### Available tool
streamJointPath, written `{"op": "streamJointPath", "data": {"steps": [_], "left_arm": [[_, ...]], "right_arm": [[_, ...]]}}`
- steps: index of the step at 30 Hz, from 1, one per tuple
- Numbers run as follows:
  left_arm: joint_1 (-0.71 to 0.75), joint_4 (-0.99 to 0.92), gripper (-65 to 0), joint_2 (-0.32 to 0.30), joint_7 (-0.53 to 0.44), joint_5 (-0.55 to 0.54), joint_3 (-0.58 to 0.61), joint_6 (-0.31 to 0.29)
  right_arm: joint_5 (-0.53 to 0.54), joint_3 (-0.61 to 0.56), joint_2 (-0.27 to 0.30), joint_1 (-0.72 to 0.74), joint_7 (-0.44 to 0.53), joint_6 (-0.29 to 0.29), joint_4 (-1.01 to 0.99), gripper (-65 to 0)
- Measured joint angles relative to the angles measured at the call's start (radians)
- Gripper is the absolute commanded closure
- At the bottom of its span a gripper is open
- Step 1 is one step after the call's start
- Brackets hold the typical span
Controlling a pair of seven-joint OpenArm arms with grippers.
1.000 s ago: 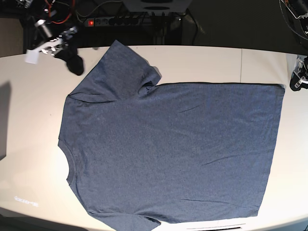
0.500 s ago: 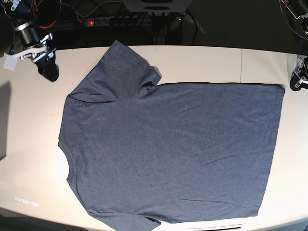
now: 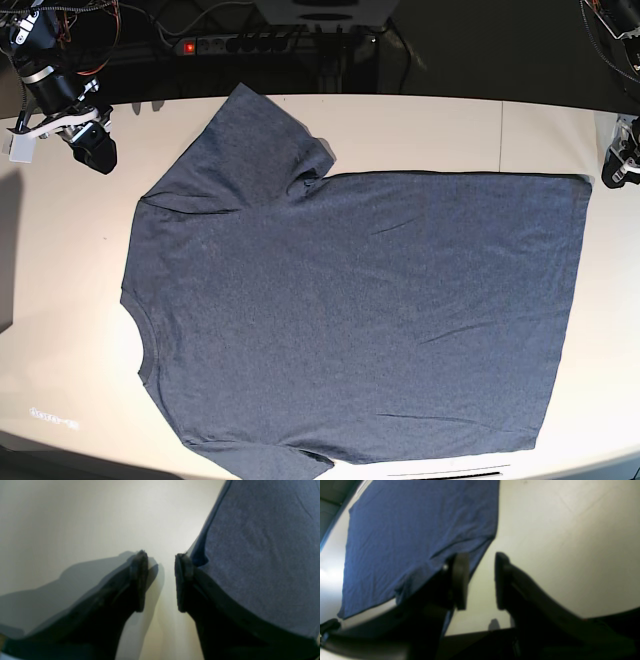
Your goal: Fold the T-shirt properly
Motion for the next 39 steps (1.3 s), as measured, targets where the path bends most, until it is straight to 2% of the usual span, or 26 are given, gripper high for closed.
{"op": "streamJointPath", "data": {"steps": [8,12,20,23,39], "left_arm": [[0.0,0.0,-22.5,0.0,0.0,0.001,0.0,0.0],[0.0,0.0,-22.5,0.0,0.0,0.002,0.0,0.0],[0.0,0.0,-22.5,0.0,0.0,0.002,0.0,0.0],[0.0,0.0,-22.5,0.0,0.002,0.0,0.0,0.0],[-0.002,0.0,-22.5,0.0,0.004,0.003,0.0,0.0]], "right_arm": [[-0.06,-0.074,0.0,0.009,-0.036,-0.008,-0.008,-19.1],[-0.131,-0.132,0.0,0.066,-0.036,-0.044,-0.038,-19.1],[-0.195,-0.205,0.0,0.09,-0.055,-0.091,-0.109,-19.1],[-0.204,-0.205,-0.003,0.087,-0.055,-0.116,-0.109,-19.1],[-0.179,-0.205,-0.044,0.055,-0.062,-0.122,-0.109,-19.1]]}}
